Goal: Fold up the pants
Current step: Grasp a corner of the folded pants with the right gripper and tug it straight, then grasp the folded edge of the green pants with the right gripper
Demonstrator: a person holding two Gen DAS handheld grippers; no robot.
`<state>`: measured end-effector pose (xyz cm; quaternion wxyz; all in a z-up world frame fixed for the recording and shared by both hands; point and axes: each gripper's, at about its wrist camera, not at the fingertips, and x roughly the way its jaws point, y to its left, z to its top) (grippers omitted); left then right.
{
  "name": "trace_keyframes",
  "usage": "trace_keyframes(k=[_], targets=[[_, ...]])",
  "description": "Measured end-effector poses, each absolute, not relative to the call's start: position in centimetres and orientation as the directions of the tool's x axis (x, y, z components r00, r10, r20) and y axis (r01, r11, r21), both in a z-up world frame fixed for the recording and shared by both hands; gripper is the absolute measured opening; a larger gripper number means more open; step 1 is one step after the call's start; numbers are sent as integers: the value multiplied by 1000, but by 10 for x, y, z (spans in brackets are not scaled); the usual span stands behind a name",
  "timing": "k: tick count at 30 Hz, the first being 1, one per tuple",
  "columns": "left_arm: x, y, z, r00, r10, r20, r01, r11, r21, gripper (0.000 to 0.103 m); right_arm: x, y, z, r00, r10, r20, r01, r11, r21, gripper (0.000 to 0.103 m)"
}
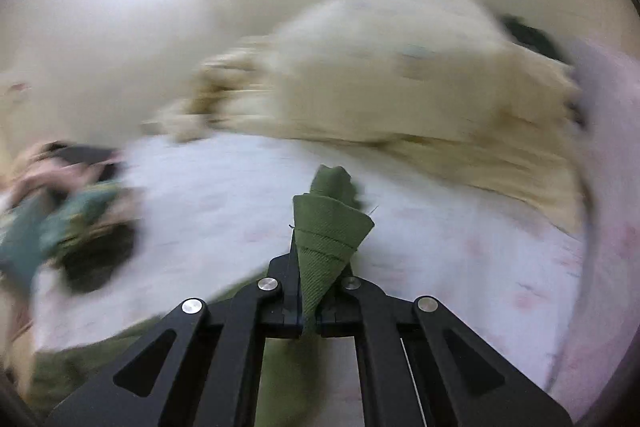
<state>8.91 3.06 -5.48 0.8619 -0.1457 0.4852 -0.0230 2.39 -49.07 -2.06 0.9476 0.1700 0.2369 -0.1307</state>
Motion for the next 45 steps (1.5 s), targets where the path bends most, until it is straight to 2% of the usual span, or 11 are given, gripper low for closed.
trace_keyframes(k=[5,11,16,21,26,28,29,33,36,42,45], targets=[[85,30,-51,544,-172,-821,-95,960,-264,76,33,-409,-10,856,117,-504,-25,983,184,2],[82,35,-52,548,-155,-822,-109,961,-254,76,29,-289,-68,670,330,-665,-404,913,45,2],[81,36,-50,551,-164,-818,-112,957,-267,76,27,-234,-144,451,245,-858,-526,850,-34,26],[80,37,-49,553,-173,-815,-107,955,-276,76,23,-241,-114,394,392,-831,-578,809,108,58],[79,34,-49,546,-183,-818,-100,955,-280,76,37,-271,-59,490,503,-712,-516,826,228,57],[78,33,-50,543,-178,-821,-96,958,-272,76,55,-289,-60,554,368,-747,-381,910,166,28],[78,34,-50,543,-177,-821,-98,958,-271,76,67,-305,-67,569,262,-779,-279,953,116,27],[80,38,-51,538,-183,-823,-117,951,-288,76,76,-374,-90,544,82,-835,78,986,147,28],[80,37,-50,537,-192,-822,-116,948,-298,76,59,-399,-95,539,16,-842,223,961,161,28],[81,26,-49,535,-199,-821,-89,953,-288,76,55,-399,-165,228,116,-967,254,951,174,28],[80,25,-49,538,-194,-821,-89,955,-283,76,57,-392,-144,288,88,-954,232,960,159,28]])
